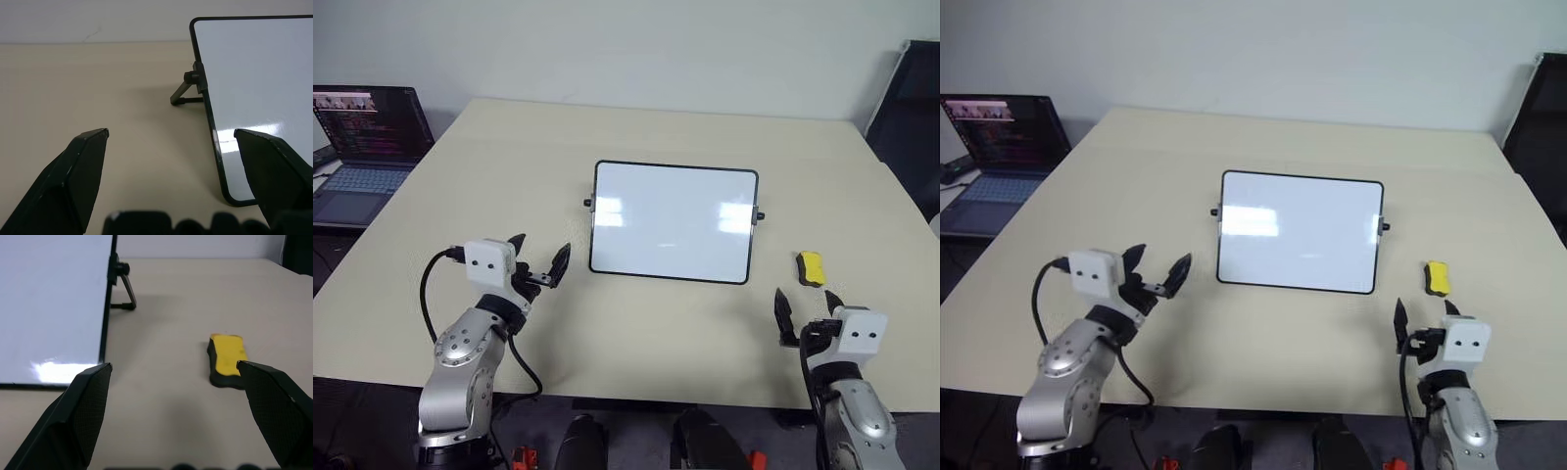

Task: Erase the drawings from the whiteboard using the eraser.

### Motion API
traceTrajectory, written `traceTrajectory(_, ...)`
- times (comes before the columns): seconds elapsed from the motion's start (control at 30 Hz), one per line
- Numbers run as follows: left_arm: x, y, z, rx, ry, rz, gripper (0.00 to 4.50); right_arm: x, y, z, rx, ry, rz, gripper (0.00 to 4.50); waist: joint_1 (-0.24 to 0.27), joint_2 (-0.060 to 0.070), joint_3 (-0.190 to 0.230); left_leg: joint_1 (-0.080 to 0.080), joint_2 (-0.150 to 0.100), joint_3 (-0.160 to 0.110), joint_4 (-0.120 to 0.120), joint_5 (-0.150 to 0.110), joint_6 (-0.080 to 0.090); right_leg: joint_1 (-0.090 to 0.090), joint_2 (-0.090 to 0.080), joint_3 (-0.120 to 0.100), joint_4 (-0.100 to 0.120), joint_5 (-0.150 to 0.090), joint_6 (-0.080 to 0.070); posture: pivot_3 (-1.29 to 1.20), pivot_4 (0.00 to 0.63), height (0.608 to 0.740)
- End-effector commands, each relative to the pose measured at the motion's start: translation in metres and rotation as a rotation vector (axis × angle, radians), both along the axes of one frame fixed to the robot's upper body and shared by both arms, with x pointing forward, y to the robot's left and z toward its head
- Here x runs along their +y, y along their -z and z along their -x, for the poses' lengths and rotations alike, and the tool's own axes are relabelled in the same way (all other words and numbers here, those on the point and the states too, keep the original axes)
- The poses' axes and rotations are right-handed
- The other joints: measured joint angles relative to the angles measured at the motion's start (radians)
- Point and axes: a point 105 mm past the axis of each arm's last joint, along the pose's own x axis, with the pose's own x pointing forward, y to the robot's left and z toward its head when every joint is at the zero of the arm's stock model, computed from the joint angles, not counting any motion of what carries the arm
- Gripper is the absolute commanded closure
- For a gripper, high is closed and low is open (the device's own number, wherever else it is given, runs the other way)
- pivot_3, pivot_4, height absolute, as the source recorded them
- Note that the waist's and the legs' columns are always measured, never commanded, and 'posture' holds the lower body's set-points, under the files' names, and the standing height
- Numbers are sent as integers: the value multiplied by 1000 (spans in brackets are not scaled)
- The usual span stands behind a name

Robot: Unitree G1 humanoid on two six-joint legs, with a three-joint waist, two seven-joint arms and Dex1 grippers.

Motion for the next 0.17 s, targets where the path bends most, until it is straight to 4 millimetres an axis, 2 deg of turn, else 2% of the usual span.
traceTrajectory(0.03,-4,-4,5,-36,-2,-42,0,-3,-21,7,-62,-4,27,34,0,1,0,0,0,0,-1,0,0,0,0,0,0,0,0,0,150,740)
traceTrajectory(0.17,-3,5,9,3,-11,-36,0,-4,-24,11,-46,9,33,34,0,1,0,-2,0,0,-4,-1,-1,1,0,0,0,-3,0,0,150,740)
